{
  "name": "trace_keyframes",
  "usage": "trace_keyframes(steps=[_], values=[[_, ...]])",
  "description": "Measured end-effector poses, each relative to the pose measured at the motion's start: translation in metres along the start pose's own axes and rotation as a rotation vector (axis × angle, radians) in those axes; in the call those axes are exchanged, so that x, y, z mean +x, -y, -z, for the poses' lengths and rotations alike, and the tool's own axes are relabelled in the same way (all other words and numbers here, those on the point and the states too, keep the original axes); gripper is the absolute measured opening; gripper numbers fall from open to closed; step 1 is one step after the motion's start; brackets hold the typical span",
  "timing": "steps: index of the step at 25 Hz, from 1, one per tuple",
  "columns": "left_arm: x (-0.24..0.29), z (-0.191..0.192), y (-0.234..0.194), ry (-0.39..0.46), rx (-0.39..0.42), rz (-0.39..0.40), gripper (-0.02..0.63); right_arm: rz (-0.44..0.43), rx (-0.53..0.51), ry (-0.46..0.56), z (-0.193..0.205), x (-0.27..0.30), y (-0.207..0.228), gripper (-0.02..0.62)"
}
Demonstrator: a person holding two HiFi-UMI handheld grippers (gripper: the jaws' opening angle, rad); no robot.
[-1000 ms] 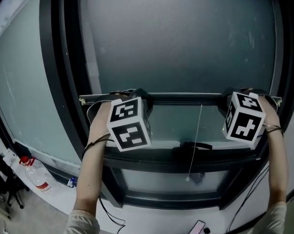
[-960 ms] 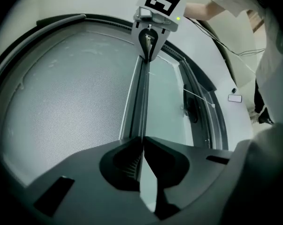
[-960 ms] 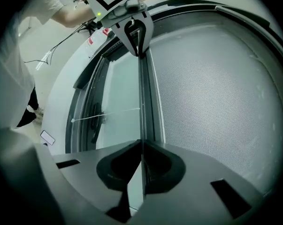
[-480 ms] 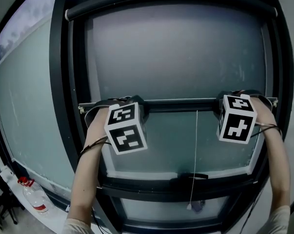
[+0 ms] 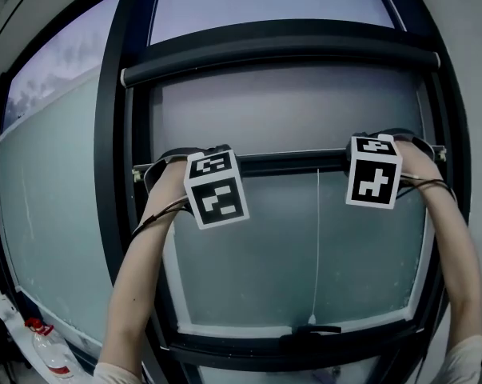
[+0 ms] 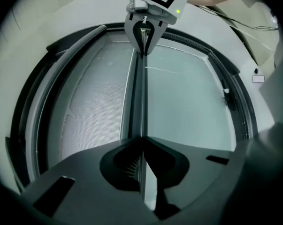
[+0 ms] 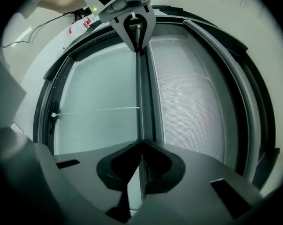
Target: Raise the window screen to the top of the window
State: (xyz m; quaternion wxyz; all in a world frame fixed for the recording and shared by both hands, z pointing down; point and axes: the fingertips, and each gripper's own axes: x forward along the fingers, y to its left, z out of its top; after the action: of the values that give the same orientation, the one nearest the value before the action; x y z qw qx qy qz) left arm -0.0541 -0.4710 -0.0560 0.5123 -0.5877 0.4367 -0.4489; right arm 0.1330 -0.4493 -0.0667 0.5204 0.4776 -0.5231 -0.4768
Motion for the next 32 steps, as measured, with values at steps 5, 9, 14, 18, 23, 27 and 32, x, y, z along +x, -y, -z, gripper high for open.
trace_keyframes(steps=[5,9,14,18,23,27,32], values=[[-0.001,-0.005,-0.037,-0.021,0.03,-0.034,0.02,0.058,0.002,0.008,0.003,-0.002,0.038,0.018],[-0.004,-0.009,-0.073,-0.005,0.036,-0.073,0.02,0.113,0.004,-0.004,0.001,-0.004,0.073,0.018],[-0.008,-0.01,-0.119,-0.016,0.059,-0.153,0.02,0.19,0.024,0.001,0.001,-0.009,0.12,0.018],[-0.012,-0.008,-0.153,-0.039,0.072,-0.216,0.02,0.247,0.067,0.008,0.001,-0.011,0.151,0.018],[-0.012,-0.01,-0.178,-0.068,0.117,-0.297,0.021,0.32,0.102,0.041,0.003,-0.012,0.174,0.018],[-0.016,-0.01,-0.202,-0.045,0.104,-0.34,0.021,0.363,0.107,0.054,0.003,-0.015,0.196,0.018],[-0.017,-0.012,-0.217,-0.036,0.104,-0.334,0.023,0.34,0.081,0.063,-0.001,-0.016,0.212,0.023]])
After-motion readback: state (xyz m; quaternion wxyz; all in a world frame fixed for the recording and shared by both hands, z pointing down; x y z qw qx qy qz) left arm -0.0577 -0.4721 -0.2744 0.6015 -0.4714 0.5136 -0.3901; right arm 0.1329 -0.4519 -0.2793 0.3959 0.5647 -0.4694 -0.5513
